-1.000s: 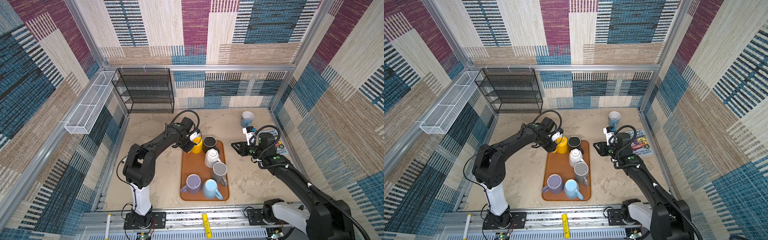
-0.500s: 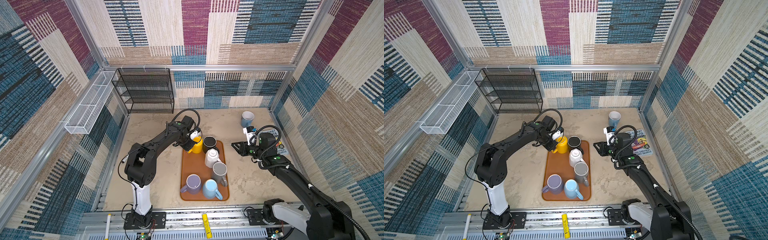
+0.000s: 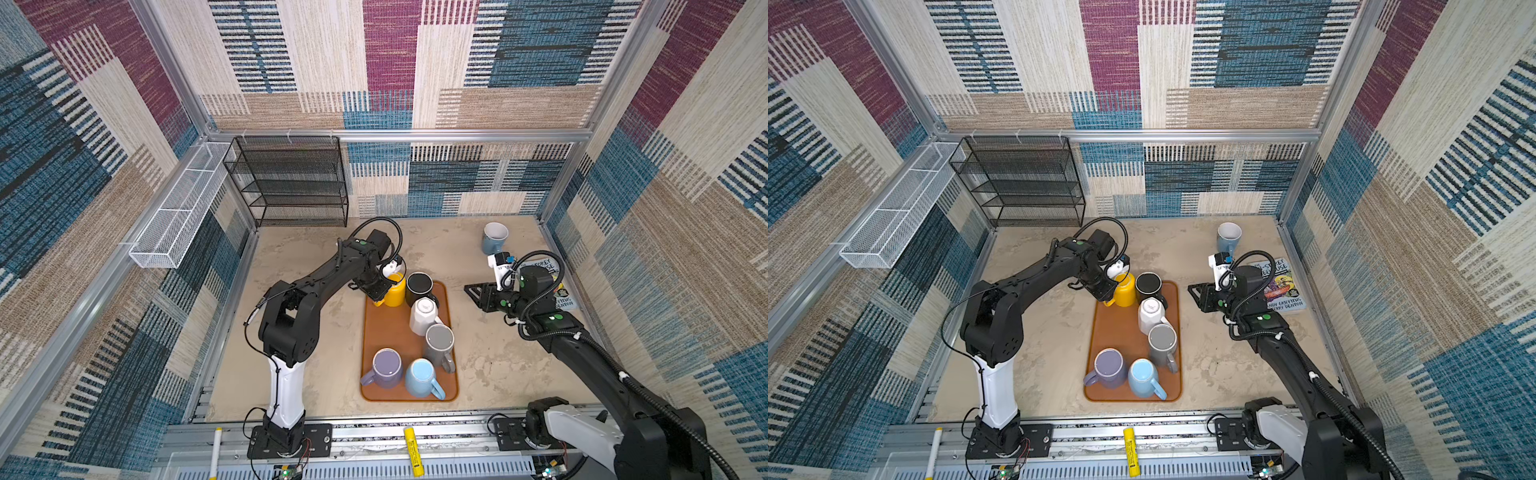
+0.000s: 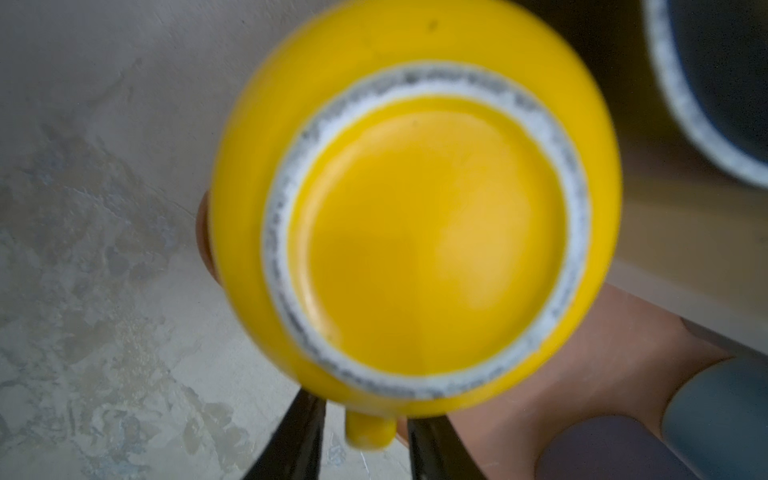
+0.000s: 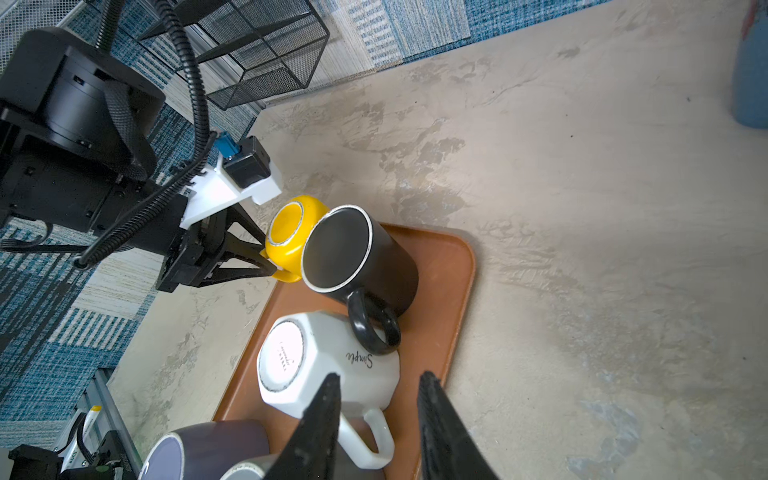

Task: Turn the mug right side up
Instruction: 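Lower the left gripper onto the upside-down yellow mug's base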

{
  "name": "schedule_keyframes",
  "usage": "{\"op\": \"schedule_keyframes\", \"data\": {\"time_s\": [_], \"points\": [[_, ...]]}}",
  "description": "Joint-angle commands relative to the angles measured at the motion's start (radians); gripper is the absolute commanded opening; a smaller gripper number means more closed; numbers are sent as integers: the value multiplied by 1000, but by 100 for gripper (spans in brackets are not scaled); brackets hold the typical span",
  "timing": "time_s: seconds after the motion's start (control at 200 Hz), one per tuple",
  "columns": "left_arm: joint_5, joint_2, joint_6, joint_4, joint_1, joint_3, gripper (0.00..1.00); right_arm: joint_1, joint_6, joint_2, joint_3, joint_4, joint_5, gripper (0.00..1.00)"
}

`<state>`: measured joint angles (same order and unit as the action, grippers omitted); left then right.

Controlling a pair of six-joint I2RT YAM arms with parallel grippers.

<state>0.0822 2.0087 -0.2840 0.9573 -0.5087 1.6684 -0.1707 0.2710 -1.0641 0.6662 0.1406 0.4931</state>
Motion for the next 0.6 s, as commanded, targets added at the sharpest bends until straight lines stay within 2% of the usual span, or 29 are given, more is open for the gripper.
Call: {"op": "schedule_keyframes", "data": {"time_s": [0.0,0.18,0.331,0.596], "points": [[16,5,-9,33,-1,11,31,-2,-1,4,-3,-3,-14,35],[32,5,-11,48,0,8,27,-2,-6,7,0,2,-14,35],[33,-3,-8,60,0,-4,18,-2,-12,6,9,12,-22,35],[26,-34,0,60,1,-44,16,-2,-10,6,20,17,-21,35]]}}
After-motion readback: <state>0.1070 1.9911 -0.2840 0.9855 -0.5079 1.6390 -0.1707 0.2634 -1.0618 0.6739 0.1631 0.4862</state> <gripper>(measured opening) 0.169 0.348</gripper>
